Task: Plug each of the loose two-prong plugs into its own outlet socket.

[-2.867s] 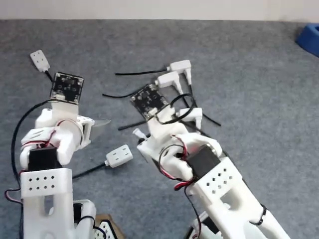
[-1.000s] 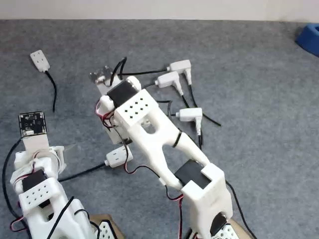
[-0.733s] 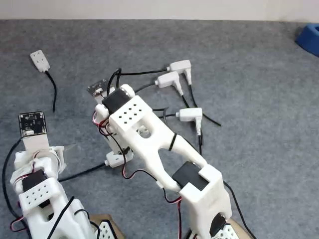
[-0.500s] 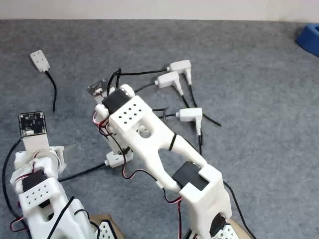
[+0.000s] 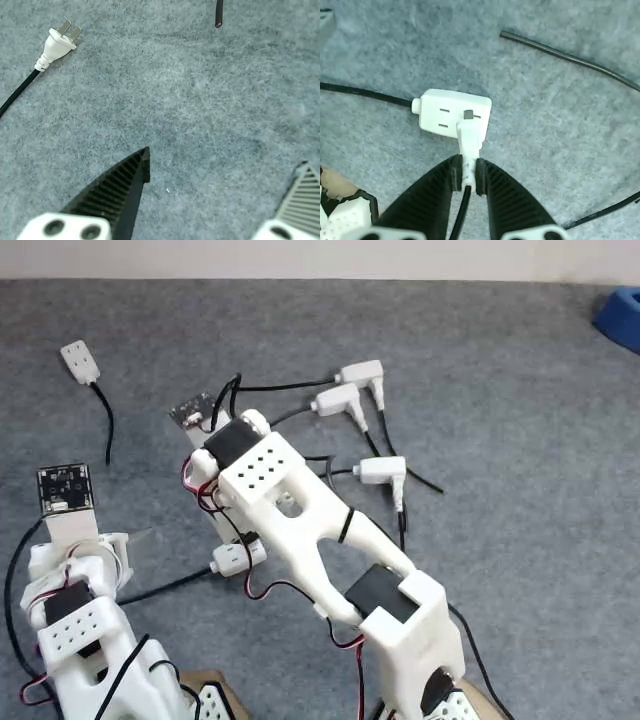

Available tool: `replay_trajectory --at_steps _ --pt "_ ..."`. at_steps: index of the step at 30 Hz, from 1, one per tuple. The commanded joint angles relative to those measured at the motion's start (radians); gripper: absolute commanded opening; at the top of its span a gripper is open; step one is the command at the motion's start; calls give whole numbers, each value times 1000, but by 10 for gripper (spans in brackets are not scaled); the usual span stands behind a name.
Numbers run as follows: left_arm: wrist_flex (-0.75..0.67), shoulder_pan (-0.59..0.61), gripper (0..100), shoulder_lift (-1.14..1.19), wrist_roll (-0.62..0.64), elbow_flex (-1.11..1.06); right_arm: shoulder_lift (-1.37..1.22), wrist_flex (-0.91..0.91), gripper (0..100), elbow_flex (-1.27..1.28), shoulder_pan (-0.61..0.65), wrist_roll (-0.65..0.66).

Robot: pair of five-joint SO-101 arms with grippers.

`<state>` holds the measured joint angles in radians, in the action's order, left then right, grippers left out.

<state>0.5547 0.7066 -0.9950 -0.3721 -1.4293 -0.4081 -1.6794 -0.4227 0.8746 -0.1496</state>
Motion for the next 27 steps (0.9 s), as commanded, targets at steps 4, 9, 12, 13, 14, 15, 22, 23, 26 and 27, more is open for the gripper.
replay_trajectory --at_steps 4,9,12,13,14,15,22,23,26,27 --pt "-15 2 415 -18 -9 4 -53 -18 8 -21 -2 17" --pt "-17 4 415 -18 -9 4 -42 -35 8 -33 -12 17" --pt "-15 4 415 -18 -9 4 -28 -81 8 -87 -28 17" --pt "-15 4 415 -18 -9 4 -22 -85 8 -104 -31 17" --pt "-15 4 415 -18 -9 4 -13 -85 8 -117 -33 18" --pt "-15 4 415 -18 -9 4 -4 -85 8 -127 -33 18" --pt "-15 4 415 -18 -9 4 27 -87 8 -114 -30 21" --pt "-15 4 415 -18 -9 4 30 -87 8 -94 -28 23" --pt "-17 2 415 -18 -9 4 30 -87 8 -53 -27 25" --pt "-18 2 415 -18 -9 4 30 -87 8 -44 -27 29"
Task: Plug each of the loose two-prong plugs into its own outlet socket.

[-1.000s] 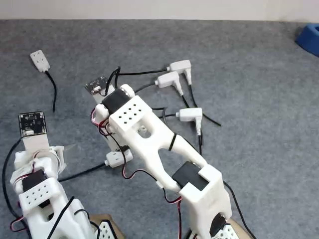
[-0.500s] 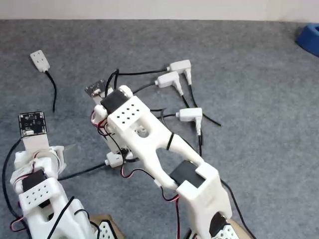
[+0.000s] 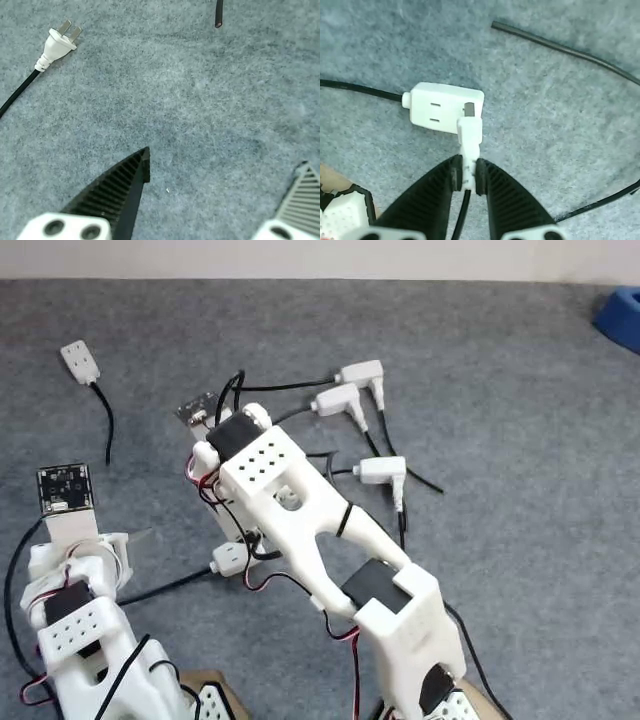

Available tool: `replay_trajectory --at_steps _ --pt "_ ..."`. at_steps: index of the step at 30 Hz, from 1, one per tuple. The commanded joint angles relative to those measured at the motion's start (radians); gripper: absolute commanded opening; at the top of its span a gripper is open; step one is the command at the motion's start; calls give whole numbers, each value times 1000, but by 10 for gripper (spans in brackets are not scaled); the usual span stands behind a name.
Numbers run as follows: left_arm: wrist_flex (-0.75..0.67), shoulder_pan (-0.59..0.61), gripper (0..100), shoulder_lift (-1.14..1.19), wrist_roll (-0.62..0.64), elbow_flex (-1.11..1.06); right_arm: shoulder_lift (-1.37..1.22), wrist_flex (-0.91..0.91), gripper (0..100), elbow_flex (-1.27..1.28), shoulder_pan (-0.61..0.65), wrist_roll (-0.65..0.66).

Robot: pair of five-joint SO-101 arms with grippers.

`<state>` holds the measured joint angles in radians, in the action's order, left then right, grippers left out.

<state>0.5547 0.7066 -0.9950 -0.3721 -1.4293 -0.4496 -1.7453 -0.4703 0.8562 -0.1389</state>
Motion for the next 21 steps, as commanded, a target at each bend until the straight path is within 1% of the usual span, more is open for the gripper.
replay_trajectory --at_steps 1,8,11,14,21 --pt "-18 2 415 -18 -9 4 71 -22 8 13 -8 31" --pt "-18 -2 415 -15 -9 4 134 -22 8 61 -5 37" --pt "-18 -2 415 -15 -9 4 162 -22 8 79 16 38" --pt "-18 -2 415 -13 -8 4 165 -22 8 101 38 40" --pt "-18 -4 415 -12 -6 2 134 -22 8 148 42 43"
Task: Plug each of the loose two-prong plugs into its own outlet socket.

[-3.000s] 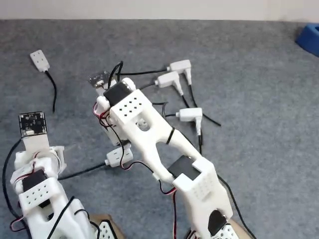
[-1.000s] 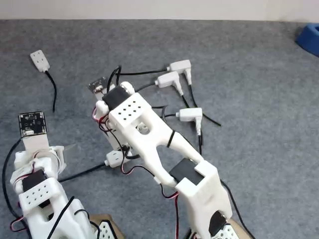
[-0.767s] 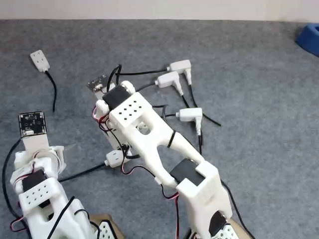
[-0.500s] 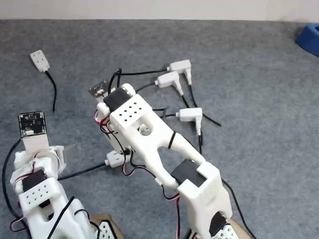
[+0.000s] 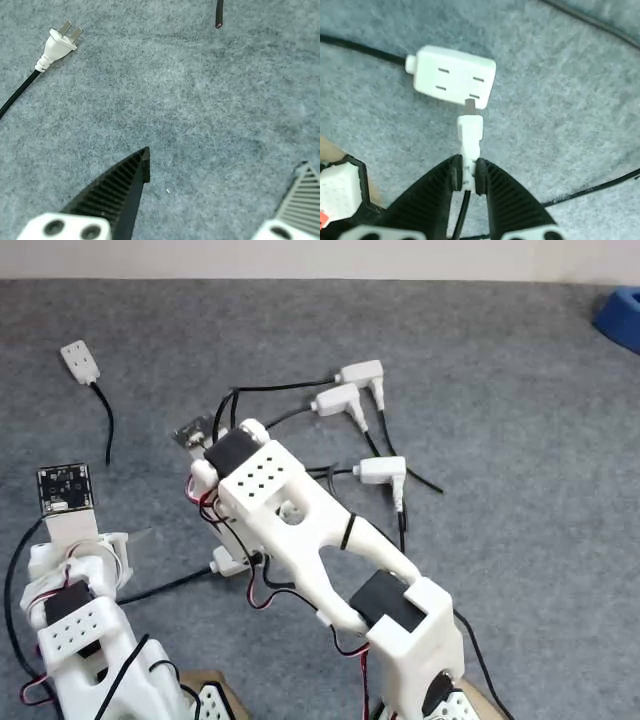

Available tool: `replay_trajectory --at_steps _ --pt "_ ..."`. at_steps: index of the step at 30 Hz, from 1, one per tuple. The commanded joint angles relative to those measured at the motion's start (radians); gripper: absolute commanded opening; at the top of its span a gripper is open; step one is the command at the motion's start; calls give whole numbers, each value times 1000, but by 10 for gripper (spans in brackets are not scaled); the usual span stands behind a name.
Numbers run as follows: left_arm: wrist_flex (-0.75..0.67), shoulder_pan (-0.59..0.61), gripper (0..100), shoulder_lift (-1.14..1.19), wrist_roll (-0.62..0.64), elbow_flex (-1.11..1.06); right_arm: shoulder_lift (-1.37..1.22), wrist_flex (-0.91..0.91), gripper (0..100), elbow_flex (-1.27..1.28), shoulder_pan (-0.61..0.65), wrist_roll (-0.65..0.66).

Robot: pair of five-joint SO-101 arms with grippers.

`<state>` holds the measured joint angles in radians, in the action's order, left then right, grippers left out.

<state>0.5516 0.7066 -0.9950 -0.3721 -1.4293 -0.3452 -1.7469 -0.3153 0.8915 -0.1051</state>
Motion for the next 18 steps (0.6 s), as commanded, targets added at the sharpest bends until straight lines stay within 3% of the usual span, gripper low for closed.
replay_trajectory --at_steps 1,18 --pt "-15 -4 415 -12 -6 2 22 -19 8 -8 7 9" --pt "-17 1 415 -18 -9 -21 -1 -19 8 -91 7 15"
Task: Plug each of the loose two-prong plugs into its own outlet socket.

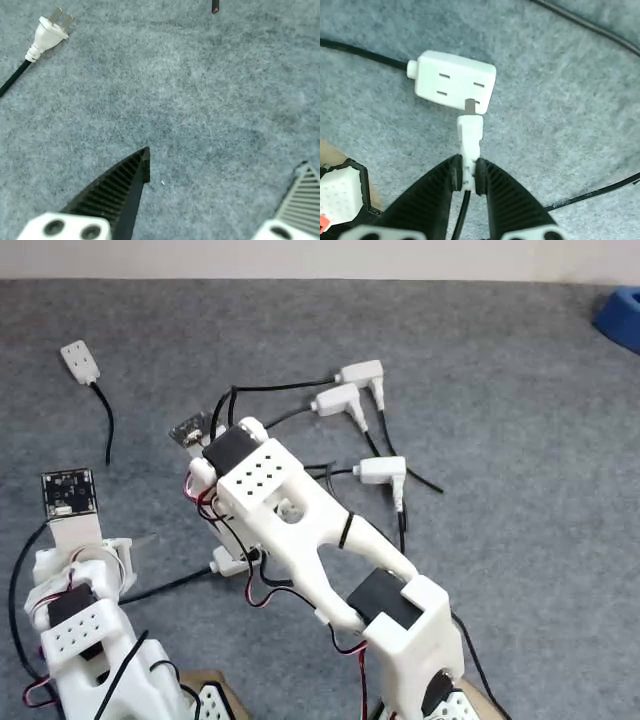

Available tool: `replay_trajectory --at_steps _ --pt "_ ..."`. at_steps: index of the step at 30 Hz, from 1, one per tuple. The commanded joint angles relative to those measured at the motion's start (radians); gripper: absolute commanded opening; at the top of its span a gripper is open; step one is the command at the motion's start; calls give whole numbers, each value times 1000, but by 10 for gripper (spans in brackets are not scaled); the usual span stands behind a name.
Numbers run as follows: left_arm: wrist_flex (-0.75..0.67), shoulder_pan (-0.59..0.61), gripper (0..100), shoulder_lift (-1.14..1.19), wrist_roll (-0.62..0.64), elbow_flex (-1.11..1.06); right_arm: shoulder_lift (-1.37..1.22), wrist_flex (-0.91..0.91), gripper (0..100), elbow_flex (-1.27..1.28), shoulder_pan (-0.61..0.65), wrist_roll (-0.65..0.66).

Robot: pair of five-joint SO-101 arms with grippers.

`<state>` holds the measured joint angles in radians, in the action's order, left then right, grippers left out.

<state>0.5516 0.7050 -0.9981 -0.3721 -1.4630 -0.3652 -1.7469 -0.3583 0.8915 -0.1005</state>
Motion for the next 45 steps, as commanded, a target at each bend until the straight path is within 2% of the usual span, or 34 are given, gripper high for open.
replay_trajectory --at_steps 1,18,27,37,45 --pt "-17 -1 415 -15 -9 13 19 -19 8 -48 7 11" --pt "-17 4 415 -15 -9 10 -8 -13 8 -53 -12 18" --pt "-17 5 415 -15 -9 8 -151 -18 8 -206 -47 18" --pt "-15 5 415 -15 -9 8 -163 -13 8 -209 -50 43" --pt "-11 33 415 -16 -6 35 -421 -5 8 -395 -45 44"
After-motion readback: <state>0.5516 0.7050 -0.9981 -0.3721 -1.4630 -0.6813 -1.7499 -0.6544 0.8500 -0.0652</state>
